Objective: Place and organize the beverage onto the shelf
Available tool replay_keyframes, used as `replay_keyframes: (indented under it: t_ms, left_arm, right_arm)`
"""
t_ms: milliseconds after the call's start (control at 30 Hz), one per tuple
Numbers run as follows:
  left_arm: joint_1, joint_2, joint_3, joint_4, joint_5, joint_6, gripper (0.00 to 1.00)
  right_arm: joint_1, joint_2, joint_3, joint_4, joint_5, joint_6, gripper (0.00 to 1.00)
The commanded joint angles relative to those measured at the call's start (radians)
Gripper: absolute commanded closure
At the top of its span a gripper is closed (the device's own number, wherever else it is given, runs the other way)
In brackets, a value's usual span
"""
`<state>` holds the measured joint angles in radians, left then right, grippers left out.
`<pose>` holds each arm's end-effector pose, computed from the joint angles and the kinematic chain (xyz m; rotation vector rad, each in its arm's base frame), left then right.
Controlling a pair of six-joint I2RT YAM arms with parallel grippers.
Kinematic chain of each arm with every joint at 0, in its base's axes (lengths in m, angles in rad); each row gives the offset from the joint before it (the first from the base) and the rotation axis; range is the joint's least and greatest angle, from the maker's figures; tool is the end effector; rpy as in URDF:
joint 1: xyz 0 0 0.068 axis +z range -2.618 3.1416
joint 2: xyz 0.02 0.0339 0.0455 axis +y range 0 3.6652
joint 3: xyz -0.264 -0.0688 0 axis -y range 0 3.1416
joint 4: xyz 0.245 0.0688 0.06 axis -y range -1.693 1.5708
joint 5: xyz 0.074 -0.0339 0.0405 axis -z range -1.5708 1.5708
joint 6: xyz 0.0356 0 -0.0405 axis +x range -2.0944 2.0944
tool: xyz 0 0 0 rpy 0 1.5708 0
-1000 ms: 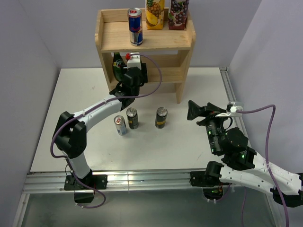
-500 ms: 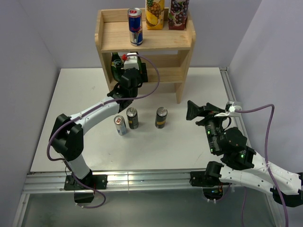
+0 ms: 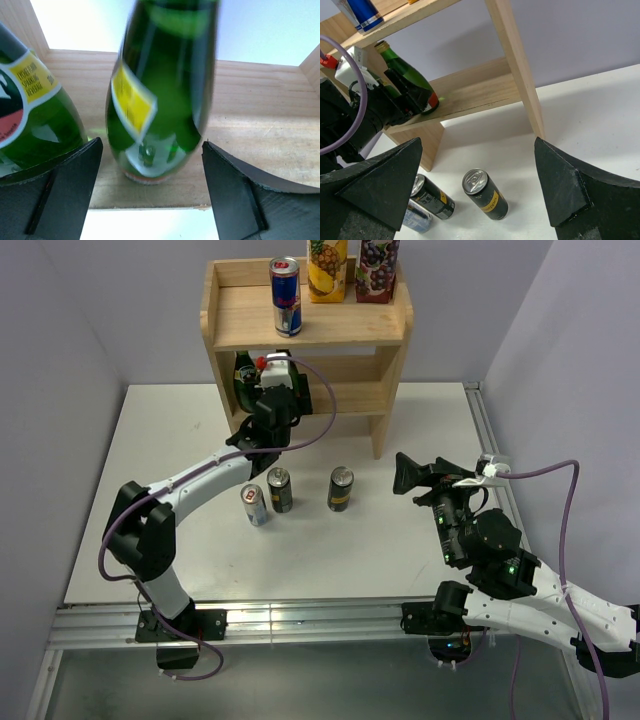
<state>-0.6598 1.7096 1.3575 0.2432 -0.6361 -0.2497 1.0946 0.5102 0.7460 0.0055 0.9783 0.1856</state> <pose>0.3363 -0.2341 0.3356 -0.1360 1.6551 -0.1562 0.0744 0.0798 0.3804 0.2053 1.4346 0.4018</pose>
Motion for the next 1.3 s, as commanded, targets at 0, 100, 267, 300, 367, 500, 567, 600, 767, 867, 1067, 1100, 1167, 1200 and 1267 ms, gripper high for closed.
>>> replay_keyframes:
  t_ms: [0,100,267,300,367,500,567,600,767,867,1067,1100,1167,1200,1267]
  left_arm:
    - [0.002,-0.064,-0.024,0.027,-0.024,-0.017,0.12]
    - [-0.011,-0.079,-0.043,0.025,-0.027,-0.017,0.06]
    - [-0.032,-0.107,-0.084,0.021,-0.031,-0.026,0.01]
    - [-0.041,-0.117,-0.092,0.022,-0.034,-0.026,0.01]
    - [-0.050,-0.125,-0.116,0.022,-0.039,-0.028,0.01]
    - [-0.076,-0.165,-0.146,0.004,-0.040,-0.045,0.01]
    - [-0.095,-0.200,-0.194,0.004,-0.056,-0.054,0.01]
    - [-0.116,-0.249,-0.240,0.001,-0.057,-0.063,0.01]
    - [-0.156,-0.428,-0.359,-0.139,-0.043,-0.135,0.01]
    - [-0.176,-0.563,-0.443,-0.199,-0.037,-0.161,0.01]
    - [-0.228,-0.715,-0.592,-0.357,-0.079,-0.226,0.01]
    - [-0.239,-0.734,-0.633,-0.367,-0.091,-0.246,0.01]
    - [-0.247,-0.749,-0.673,-0.378,-0.094,-0.325,0.01]
    - [-0.256,-0.766,-0.708,-0.384,-0.108,-0.356,0.01]
    - [-0.280,-0.784,-0.747,-0.384,-0.148,-0.425,0.01]
  right_arm:
    - [-0.006,0.007,0.007,0.013,0.002,0.009,0.00]
    - [-0.007,0.005,0.004,0.013,0.002,0.014,0.00]
    - [-0.006,-0.001,-0.005,0.010,0.003,0.023,0.00]
    - [-0.007,-0.002,-0.005,0.010,0.002,0.025,0.00]
    - [-0.007,-0.002,-0.008,0.010,0.002,0.026,0.00]
    - [-0.007,-0.004,-0.011,0.007,0.000,0.032,0.00]
    - [-0.007,-0.006,-0.011,0.004,0.003,0.034,0.00]
    - [-0.007,-0.009,-0.011,0.004,0.003,0.034,0.00]
    - [-0.006,-0.022,-0.023,0.002,0.003,0.034,0.00]
    - [-0.007,-0.024,-0.033,0.004,-0.001,0.043,0.00]
    - [-0.007,-0.019,-0.028,0.005,-0.013,0.057,0.00]
    - [-0.009,-0.019,-0.028,0.007,-0.016,0.058,0.00]
    - [-0.007,-0.022,-0.030,0.005,-0.021,0.064,0.00]
    - [-0.009,-0.022,-0.030,0.004,-0.023,0.064,0.00]
    - [-0.007,-0.021,-0.027,0.002,-0.023,0.071,0.00]
